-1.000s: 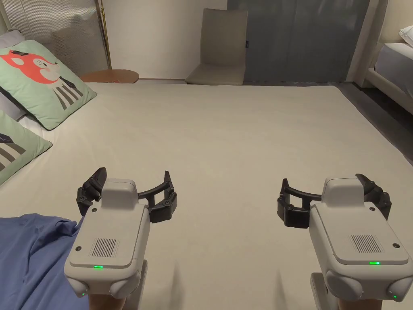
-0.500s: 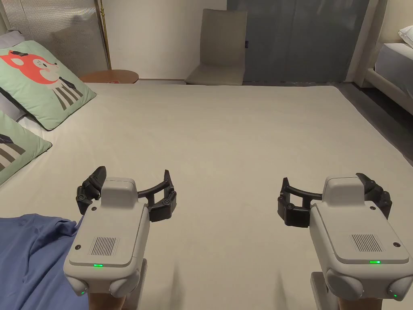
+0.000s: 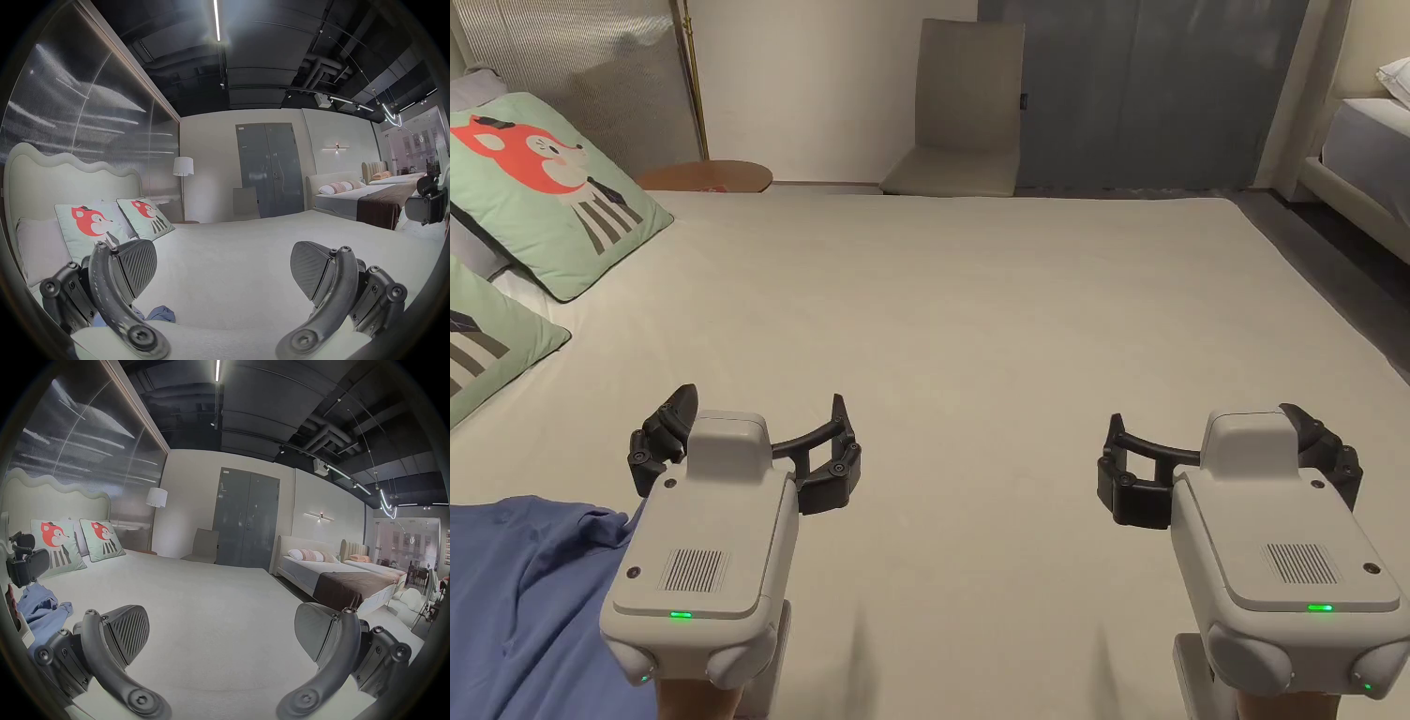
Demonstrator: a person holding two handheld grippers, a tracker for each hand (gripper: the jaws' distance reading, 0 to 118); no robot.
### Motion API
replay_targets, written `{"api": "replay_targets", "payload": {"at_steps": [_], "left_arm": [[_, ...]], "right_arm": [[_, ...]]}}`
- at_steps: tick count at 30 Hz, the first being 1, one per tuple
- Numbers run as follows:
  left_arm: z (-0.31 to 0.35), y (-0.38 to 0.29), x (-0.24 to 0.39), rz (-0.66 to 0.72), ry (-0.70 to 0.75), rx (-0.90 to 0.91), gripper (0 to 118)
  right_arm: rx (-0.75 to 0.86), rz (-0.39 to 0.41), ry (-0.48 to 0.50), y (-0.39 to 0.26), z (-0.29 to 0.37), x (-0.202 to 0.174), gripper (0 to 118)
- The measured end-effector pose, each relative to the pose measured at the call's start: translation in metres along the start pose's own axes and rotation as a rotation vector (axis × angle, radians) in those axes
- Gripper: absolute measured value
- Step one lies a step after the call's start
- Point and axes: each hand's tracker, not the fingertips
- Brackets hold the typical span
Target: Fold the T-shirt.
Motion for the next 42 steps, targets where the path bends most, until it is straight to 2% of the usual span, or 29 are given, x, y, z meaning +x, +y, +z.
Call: {"api": "replay_targets", "payload": {"at_steps": [1,2,3,4,5,6,7,8,17,22,25,36,42], "left_arm": [[0.0,0.001,0.0,0.002,0.003,0.002,108],[0.001,0.001,0.0,0.006,-0.001,0.007,99],[0.002,0.002,0.0,0.018,-0.007,0.018,81],[0.003,0.003,0.001,0.021,-0.01,0.02,58],[0.003,0.003,0.001,0.021,-0.007,0.018,19],[0.001,0.003,0.002,0.019,0.0,0.012,0],[0.0,0.003,0.002,0.018,0.001,0.005,0],[0.0,0.002,0.002,0.022,-0.002,0.001,0],[0.0,-0.001,-0.001,0.036,-0.005,-0.009,0],[0.008,-0.002,-0.021,0.032,0.038,-0.013,0],[0.017,0.0,-0.048,0.025,0.098,-0.019,0],[0.086,-0.002,-0.18,-0.025,0.415,-0.065,0],[0.128,-0.008,-0.23,-0.025,0.568,-0.105,0]], "right_arm": [[0.0,0.001,0.001,0.0,0.0,0.0,118],[-0.006,0.005,0.001,0.0,0.0,0.0,118],[-0.007,0.009,-0.001,0.001,0.0,-0.001,115],[-0.006,0.011,-0.003,0.001,0.001,-0.001,103],[-0.003,0.014,-0.007,0.001,0.001,-0.002,72],[-0.009,0.019,-0.016,0.002,0.001,-0.003,42],[-0.015,0.019,-0.018,0.002,-0.001,-0.003,15],[-0.024,0.015,-0.013,0.002,-0.002,-0.003,2],[-0.029,-0.007,0.005,0.0,-0.003,-0.003,1],[-0.02,-0.019,0.057,0.007,-0.011,-0.024,1],[-0.005,-0.022,0.127,0.01,-0.021,-0.053,1],[0.02,-0.032,0.446,0.021,-0.033,-0.194,1],[0.007,-0.034,0.568,0.016,-0.03,-0.249,1]]}}
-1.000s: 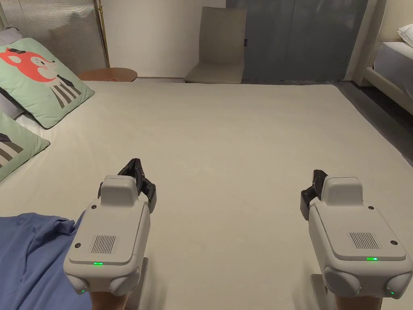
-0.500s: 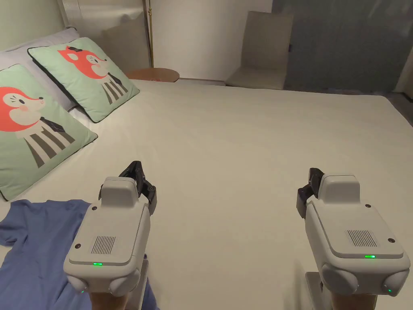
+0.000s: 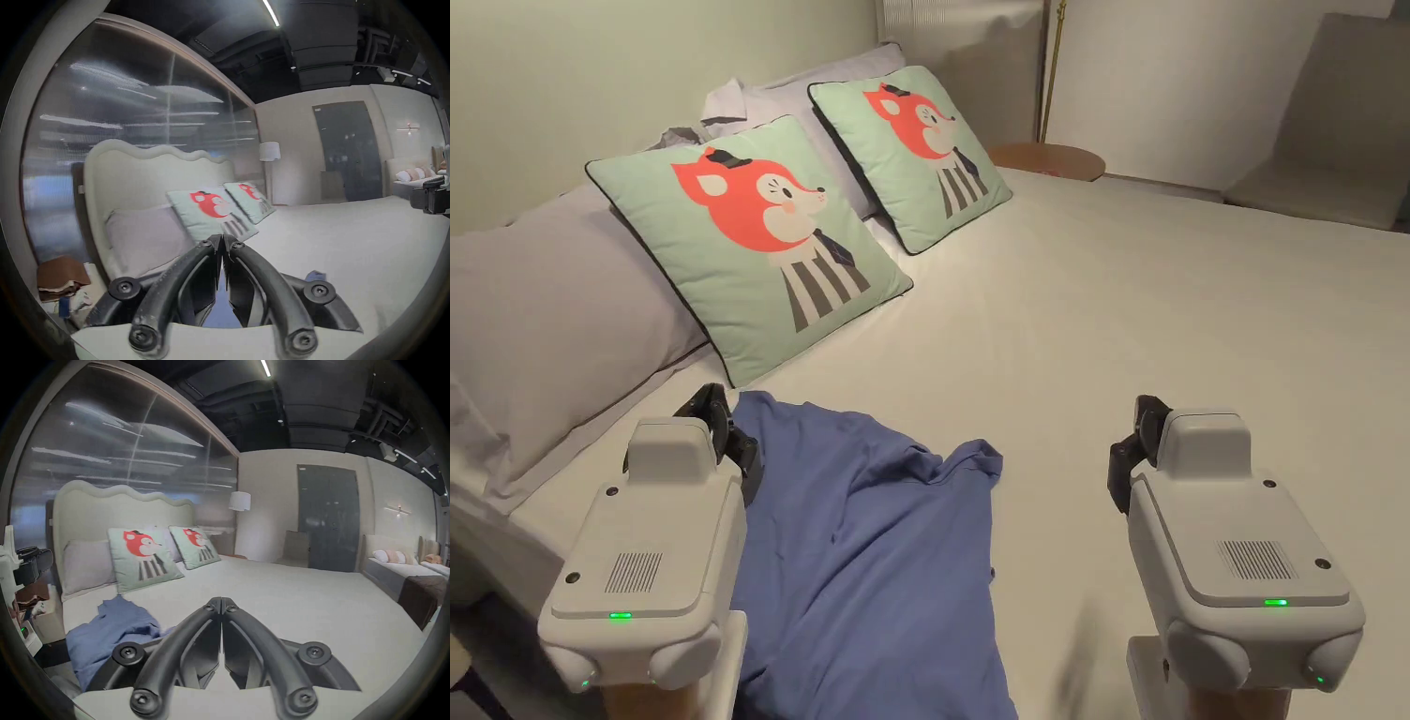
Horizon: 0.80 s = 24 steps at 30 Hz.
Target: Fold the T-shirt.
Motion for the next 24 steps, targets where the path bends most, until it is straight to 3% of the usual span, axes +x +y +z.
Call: {"api": "replay_targets", "payload": {"at_steps": [7,17,18,19,20,23,24], "left_arm": [[0.008,-0.013,-0.032,0.021,0.085,-0.045,0],[-0.01,-0.019,-0.019,0.045,0.055,-0.106,2],[-0.015,-0.019,-0.014,0.049,0.04,-0.132,10],[-0.02,-0.019,-0.01,0.05,0.021,-0.179,26],[-0.026,-0.019,-0.005,0.057,-0.008,-0.228,51],[-0.048,-0.025,0.012,0.074,-0.058,-0.387,99],[-0.055,-0.029,0.018,0.083,-0.058,-0.436,106]], "right_arm": [[-0.021,-0.004,0.063,-0.004,-0.008,-0.023,1],[-0.03,0.003,0.055,-0.007,-0.011,-0.014,1],[-0.03,0.002,0.048,-0.007,-0.01,-0.01,1],[-0.03,0.002,0.042,-0.007,-0.009,-0.007,1],[-0.03,0.002,0.034,-0.007,-0.009,-0.004,1],[-0.029,0.0,0.014,-0.006,-0.005,0.005,1],[-0.029,0.001,0.007,-0.006,-0.005,0.008,1]]}}
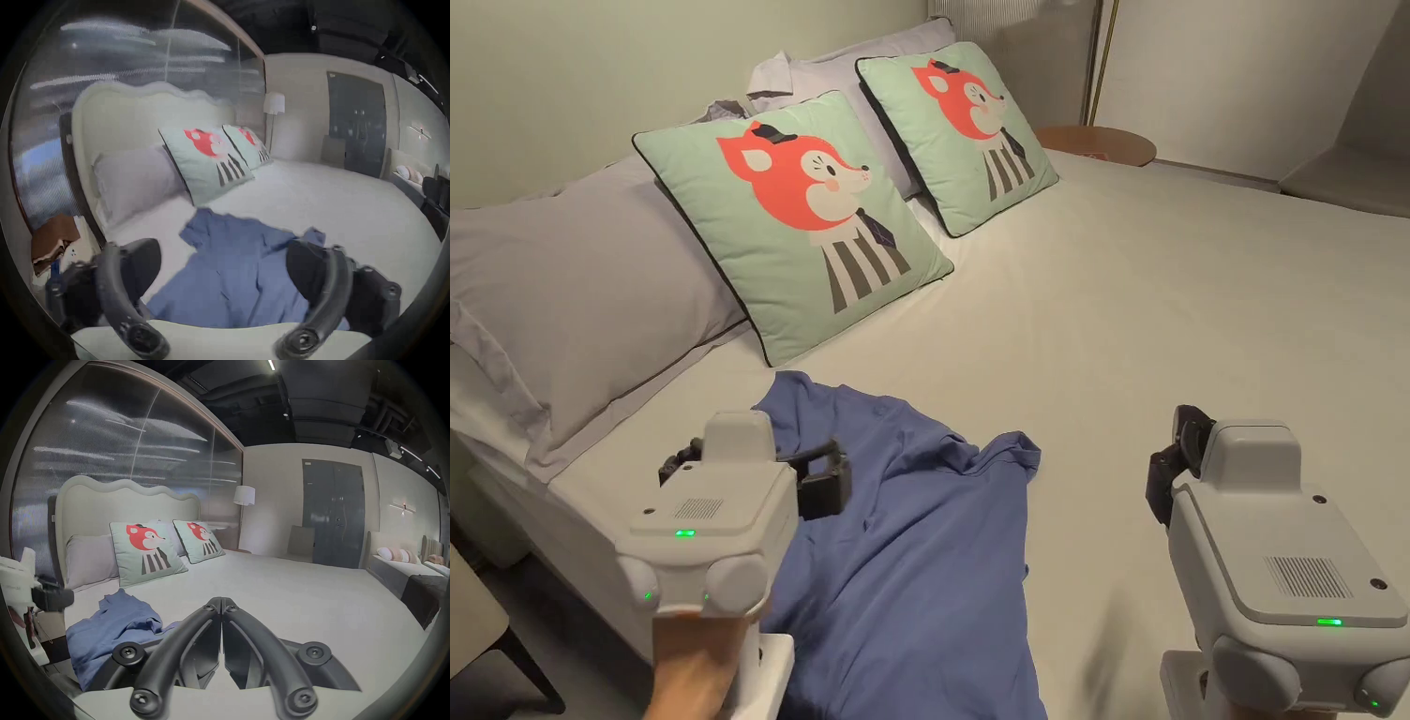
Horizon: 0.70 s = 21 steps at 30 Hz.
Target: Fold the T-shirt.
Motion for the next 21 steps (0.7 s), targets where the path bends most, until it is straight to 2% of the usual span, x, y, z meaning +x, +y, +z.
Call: {"api": "replay_targets", "payload": {"at_steps": [3,7,11,12,14,16,17,18,19,21], "left_arm": [[-0.022,-0.009,0.014,0.02,0.006,-0.13,108],[-0.052,-0.027,0.032,0.037,-0.064,-0.376,108],[-0.072,-0.054,0.052,-0.005,-0.091,-0.494,103],[-0.075,-0.061,0.057,-0.036,-0.094,-0.508,99],[-0.081,-0.072,0.066,-0.085,-0.09,-0.54,80],[-0.08,-0.078,0.072,-0.083,-0.097,-0.534,75],[-0.074,-0.077,0.073,-0.101,-0.071,-0.49,57],[-0.071,-0.073,0.073,-0.096,-0.103,-0.502,57],[-0.067,-0.071,0.074,-0.093,-0.126,-0.503,52],[-0.062,-0.069,0.076,-0.113,-0.119,-0.489,30]], "right_arm": [[-0.003,0.001,-0.017,-0.002,0.003,0.007,1],[-0.017,-0.003,-0.032,-0.006,0.004,0.014,1],[-0.029,-0.001,-0.04,-0.01,0.006,0.02,1],[-0.032,0.002,-0.043,-0.011,0.006,0.022,1],[-0.039,0.007,-0.048,-0.012,0.005,0.026,1],[-0.045,0.007,-0.054,-0.013,0.006,0.029,1],[-0.048,0.005,-0.057,-0.014,0.006,0.032,1],[-0.05,0.003,-0.061,-0.015,0.006,0.034,1],[-0.051,0.0,-0.065,-0.015,0.007,0.035,1],[-0.055,-0.008,-0.071,-0.016,0.007,0.038,1]]}}
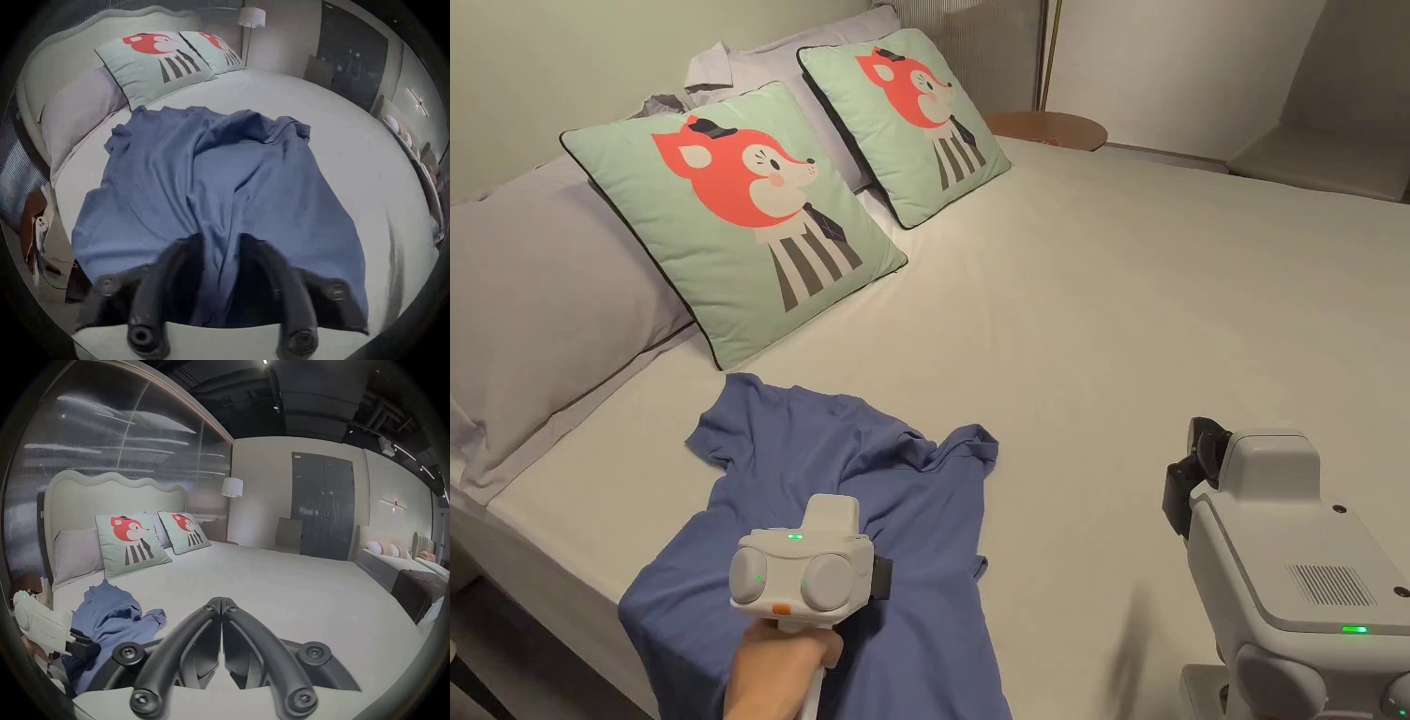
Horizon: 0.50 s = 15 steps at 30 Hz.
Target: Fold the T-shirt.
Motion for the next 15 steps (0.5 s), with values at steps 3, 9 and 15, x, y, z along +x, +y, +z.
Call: {"api": "replay_targets", "payload": {"at_steps": [3,9,15], "left_arm": [[0.004,0.001,-0.006,-0.018,-0.017,0.008,5],[0.062,0.026,-0.009,0.045,-0.094,0.149,5],[0.124,0.084,0.015,0.031,-0.222,0.333,5]], "right_arm": [[0.001,-0.011,-0.002,0.001,0.002,0.003,1],[0.013,-0.012,-0.003,0.006,0.008,0.011,1],[0.047,-0.027,-0.031,0.015,0.023,0.03,1]]}}
